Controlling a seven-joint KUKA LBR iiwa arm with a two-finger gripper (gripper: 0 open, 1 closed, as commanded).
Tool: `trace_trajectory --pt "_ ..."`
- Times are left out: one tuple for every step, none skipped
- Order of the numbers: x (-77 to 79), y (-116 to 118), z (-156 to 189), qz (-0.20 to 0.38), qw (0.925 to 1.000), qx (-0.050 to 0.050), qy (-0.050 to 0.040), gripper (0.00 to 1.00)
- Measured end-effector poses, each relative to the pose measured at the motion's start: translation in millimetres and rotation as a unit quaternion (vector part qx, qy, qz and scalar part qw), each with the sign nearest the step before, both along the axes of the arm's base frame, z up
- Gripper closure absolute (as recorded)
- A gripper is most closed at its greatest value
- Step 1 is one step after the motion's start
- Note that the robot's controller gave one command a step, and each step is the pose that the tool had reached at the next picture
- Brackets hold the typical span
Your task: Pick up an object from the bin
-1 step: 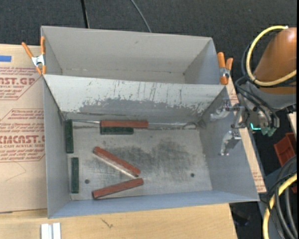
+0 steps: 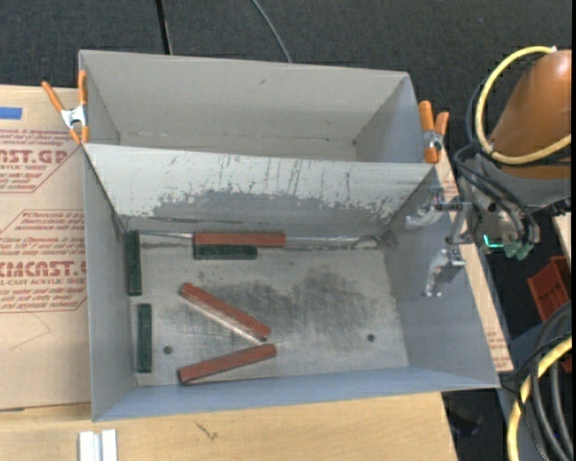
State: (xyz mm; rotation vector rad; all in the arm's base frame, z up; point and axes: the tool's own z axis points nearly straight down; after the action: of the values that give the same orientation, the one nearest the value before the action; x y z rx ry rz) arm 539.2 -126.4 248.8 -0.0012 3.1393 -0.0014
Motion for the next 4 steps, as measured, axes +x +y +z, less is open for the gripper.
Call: trace_trajectory --pt "-20.6 10.3 -56.9 0.024 0.9997 0.000 -0.0022 0.00" --pt "-45.8 21.8 -125.3 0.052 0.9986 0.000 -0.0011 0.00" --pt "-41.3 62.8 -130.8 0.012 0.9999 0.000 0.0026 0.00" --pt "-28.0 126.9 -129.5 -0.040 0.9992 0.002 0.0000 0.00"
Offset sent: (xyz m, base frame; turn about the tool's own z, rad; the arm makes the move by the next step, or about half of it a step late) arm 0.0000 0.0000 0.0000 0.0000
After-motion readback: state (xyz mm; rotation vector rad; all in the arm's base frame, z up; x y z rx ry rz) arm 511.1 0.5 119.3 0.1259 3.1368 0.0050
